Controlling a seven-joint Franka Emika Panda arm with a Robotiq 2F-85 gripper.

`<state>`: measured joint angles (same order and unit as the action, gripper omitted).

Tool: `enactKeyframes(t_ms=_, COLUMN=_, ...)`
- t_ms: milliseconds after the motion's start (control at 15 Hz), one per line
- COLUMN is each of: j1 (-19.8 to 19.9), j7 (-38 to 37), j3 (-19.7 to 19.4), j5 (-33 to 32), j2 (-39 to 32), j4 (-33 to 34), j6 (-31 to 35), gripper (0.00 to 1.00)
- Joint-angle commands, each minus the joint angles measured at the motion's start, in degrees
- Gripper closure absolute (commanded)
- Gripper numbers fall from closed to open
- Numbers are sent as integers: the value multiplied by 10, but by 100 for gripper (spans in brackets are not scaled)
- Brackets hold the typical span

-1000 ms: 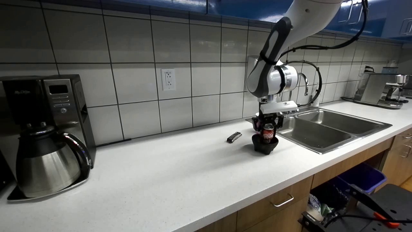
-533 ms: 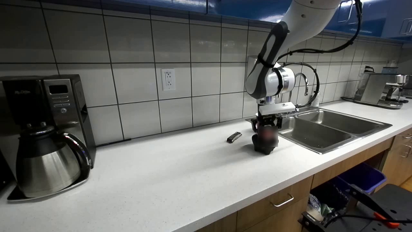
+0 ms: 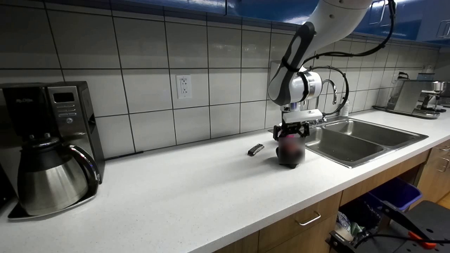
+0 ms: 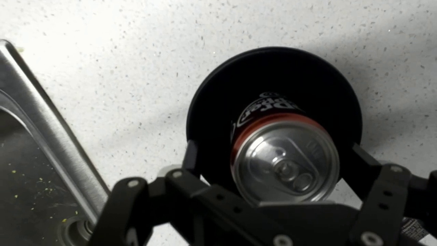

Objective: Put the metal can into the black bowl

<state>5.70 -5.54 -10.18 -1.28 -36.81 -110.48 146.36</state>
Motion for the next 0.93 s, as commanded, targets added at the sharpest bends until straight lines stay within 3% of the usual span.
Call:
enactKeyframes(t_ms=0, j1=8, j7=4, j3=6, j5=3, j2=33, j4=-16, j6=-16, gripper=0)
enactKeyframes(t_ms=400, j1=-1, j7=9, j3=4, j5=-9, j2=106, j4=-92, j6=-6, gripper=0)
enactKeyframes(t_ms=867, j1=-10, j7=16, j3=9, j5=-17, j2=219, j4=-230, j6=8, gripper=0)
